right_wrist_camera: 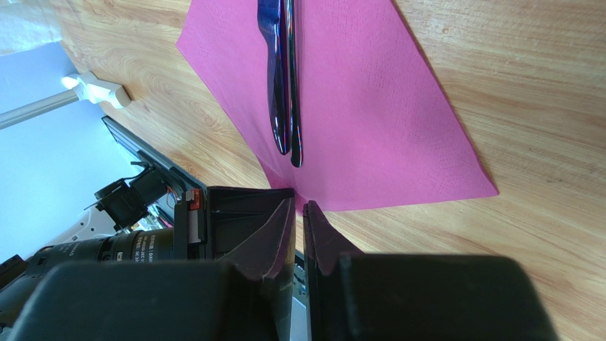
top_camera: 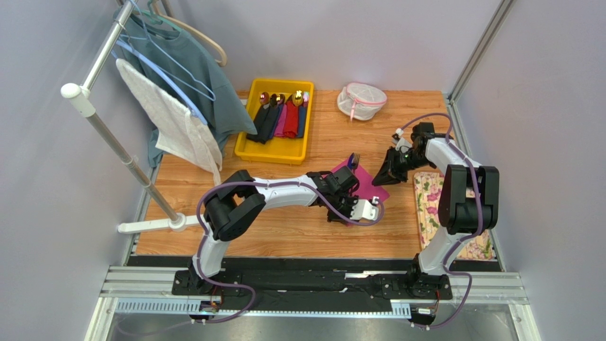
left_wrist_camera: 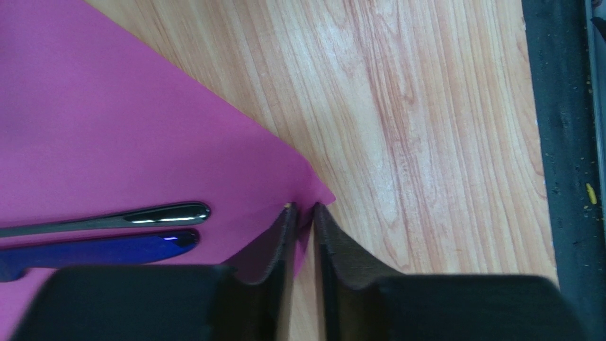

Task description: Place the utensils on the paper napkin and roll it up

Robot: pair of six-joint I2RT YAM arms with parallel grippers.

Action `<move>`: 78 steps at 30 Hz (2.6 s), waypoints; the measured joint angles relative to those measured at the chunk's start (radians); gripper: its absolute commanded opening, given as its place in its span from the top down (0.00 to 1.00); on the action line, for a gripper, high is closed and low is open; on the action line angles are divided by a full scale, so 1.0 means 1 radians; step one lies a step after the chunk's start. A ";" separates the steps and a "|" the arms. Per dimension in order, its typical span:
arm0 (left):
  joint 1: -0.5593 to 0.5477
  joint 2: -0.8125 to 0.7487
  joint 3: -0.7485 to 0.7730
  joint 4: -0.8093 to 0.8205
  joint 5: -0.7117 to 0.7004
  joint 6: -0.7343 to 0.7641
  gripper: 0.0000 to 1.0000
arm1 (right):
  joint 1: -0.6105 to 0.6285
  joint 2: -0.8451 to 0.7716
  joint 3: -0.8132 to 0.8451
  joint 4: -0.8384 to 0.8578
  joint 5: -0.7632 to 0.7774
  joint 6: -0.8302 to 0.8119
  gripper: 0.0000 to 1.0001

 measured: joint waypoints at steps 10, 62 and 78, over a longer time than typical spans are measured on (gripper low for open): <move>-0.002 0.001 0.014 -0.021 0.013 -0.006 0.99 | -0.006 0.000 0.000 -0.002 0.000 -0.002 0.89; 0.176 0.149 0.262 -0.106 0.105 -0.239 0.57 | 0.104 0.011 -0.205 0.075 -0.083 0.058 0.91; 0.217 0.136 0.211 -0.105 0.163 -0.318 0.78 | 0.134 0.048 -0.204 0.083 -0.013 0.058 0.92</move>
